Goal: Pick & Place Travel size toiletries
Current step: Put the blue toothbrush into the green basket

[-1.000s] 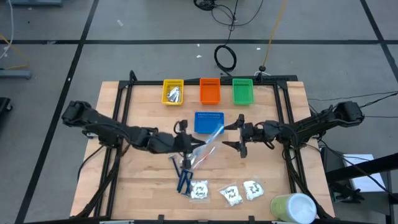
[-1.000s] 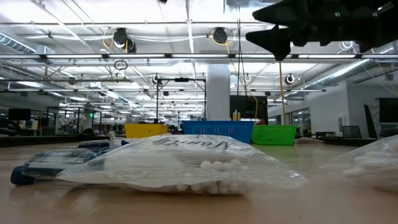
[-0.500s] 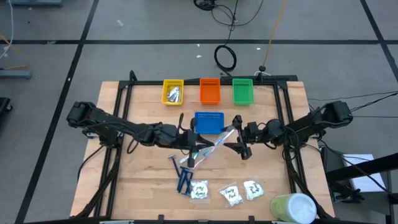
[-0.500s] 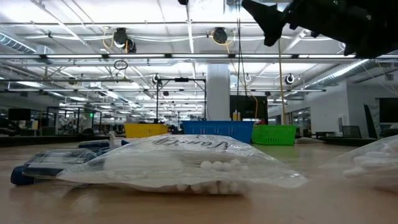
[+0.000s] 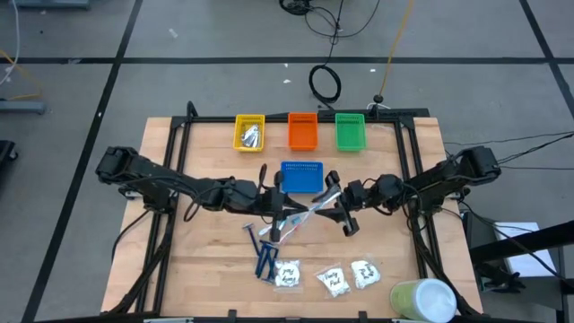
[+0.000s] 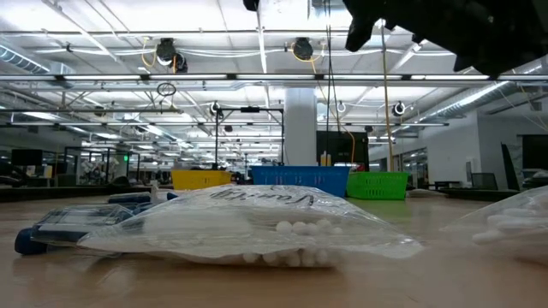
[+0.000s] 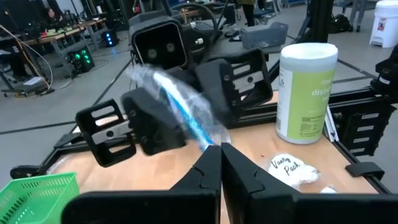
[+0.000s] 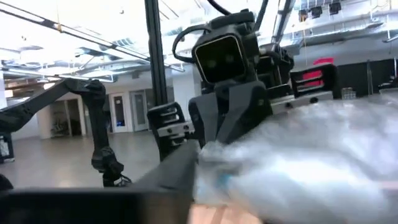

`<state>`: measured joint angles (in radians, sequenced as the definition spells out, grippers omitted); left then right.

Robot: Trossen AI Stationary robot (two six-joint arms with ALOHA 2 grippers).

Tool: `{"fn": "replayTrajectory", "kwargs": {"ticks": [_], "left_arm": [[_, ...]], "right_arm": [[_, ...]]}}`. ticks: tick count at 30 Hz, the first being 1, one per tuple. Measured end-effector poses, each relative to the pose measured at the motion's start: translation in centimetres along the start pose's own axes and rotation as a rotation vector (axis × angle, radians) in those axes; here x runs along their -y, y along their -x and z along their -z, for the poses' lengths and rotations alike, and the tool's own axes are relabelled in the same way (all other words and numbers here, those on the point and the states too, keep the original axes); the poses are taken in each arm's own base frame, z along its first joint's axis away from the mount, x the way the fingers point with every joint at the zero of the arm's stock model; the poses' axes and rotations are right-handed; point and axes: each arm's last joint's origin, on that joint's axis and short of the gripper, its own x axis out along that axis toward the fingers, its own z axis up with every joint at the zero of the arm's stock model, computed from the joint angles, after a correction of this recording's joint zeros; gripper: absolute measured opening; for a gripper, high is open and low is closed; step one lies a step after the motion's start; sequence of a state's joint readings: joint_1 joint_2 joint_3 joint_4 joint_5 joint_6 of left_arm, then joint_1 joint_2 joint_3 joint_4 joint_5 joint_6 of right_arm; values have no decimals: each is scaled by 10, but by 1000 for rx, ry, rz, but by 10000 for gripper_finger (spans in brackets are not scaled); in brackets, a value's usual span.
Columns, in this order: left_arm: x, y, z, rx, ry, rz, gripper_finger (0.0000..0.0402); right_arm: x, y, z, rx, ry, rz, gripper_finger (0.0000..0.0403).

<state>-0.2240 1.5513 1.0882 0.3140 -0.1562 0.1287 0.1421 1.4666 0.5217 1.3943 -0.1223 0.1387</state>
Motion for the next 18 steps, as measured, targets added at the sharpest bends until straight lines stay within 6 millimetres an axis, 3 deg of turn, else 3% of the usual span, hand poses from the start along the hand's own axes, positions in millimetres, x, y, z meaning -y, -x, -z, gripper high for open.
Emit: {"fn": "replayTrajectory", "kwargs": {"ticks": [2,4,10,18], "left_arm": [[0,0,0,-1,1,1,4],[0,0,0,-1,2,1,6],[3,4,-3,3,18,8,6],[7,40,-34,61,1,42,12]], "right_arm": [[-1,0,-1,-2,7,-34,43],[-2,0,-1,-7,25,-58,17],[2,1,4,-73,16,-41,12],[17,9,8,-246,-27,99,12]]}}
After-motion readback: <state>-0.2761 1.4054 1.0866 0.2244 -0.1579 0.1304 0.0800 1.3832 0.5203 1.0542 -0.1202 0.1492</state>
